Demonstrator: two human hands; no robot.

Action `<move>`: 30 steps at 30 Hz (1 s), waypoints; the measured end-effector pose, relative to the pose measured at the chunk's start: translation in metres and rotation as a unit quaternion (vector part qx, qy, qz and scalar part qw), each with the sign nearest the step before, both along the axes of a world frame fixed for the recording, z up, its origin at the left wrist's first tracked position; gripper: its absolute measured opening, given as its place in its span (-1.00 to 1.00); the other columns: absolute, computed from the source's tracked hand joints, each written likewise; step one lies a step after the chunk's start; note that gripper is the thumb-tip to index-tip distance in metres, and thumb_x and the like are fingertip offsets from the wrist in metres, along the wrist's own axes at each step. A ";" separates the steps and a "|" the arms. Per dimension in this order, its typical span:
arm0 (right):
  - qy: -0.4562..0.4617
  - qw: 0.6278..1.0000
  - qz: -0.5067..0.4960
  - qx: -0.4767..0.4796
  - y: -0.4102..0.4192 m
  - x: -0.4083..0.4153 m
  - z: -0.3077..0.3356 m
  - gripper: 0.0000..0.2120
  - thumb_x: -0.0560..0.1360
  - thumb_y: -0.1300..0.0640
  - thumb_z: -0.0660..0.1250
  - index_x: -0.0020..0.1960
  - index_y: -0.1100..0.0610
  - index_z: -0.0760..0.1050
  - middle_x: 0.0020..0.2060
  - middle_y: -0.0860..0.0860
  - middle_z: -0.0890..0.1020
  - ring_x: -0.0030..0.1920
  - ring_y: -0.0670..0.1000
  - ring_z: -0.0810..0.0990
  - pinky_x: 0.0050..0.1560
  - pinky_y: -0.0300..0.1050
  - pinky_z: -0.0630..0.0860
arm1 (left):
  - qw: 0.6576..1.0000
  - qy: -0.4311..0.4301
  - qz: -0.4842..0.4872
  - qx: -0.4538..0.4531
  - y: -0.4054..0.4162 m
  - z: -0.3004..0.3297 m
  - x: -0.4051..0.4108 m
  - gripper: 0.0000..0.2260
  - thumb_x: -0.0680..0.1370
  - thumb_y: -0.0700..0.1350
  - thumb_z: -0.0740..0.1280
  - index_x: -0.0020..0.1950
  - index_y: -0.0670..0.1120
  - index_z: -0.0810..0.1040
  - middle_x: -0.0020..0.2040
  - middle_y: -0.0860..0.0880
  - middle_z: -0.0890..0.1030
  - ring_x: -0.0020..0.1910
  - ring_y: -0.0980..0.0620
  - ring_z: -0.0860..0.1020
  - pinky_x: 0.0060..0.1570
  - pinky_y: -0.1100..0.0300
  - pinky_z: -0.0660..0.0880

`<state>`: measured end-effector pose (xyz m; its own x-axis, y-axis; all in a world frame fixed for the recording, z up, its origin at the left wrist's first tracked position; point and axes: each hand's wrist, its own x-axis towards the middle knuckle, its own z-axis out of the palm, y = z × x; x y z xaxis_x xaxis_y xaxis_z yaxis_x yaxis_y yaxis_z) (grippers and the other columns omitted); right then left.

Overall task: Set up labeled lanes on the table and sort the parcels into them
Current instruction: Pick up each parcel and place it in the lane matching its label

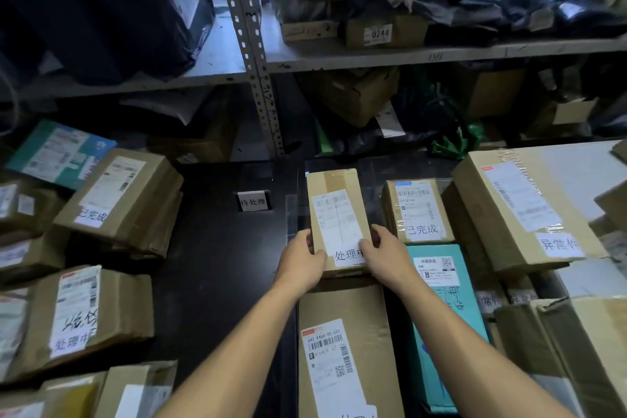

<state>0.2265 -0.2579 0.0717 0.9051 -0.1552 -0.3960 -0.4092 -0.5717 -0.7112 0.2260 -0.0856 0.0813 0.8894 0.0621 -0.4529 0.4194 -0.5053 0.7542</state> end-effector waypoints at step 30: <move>-0.090 0.964 0.233 0.088 0.296 0.009 0.068 -0.52 0.57 -0.09 0.29 0.46 0.00 0.35 0.20 -0.03 0.60 0.22 0.00 0.55 0.24 -0.06 0.47 | 0.943 -0.129 0.297 0.077 0.301 0.066 -0.056 -0.75 0.58 -0.18 0.33 0.26 -0.11 0.53 0.05 -0.03 0.59 -0.07 0.08 0.54 0.10 0.12 0.49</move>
<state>0.2355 0.0385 0.1396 0.9167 0.3400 -0.2100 0.0013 -0.5278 -0.8493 0.1697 0.2152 0.1474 0.7562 0.6316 -0.1711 0.4756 -0.3509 0.8066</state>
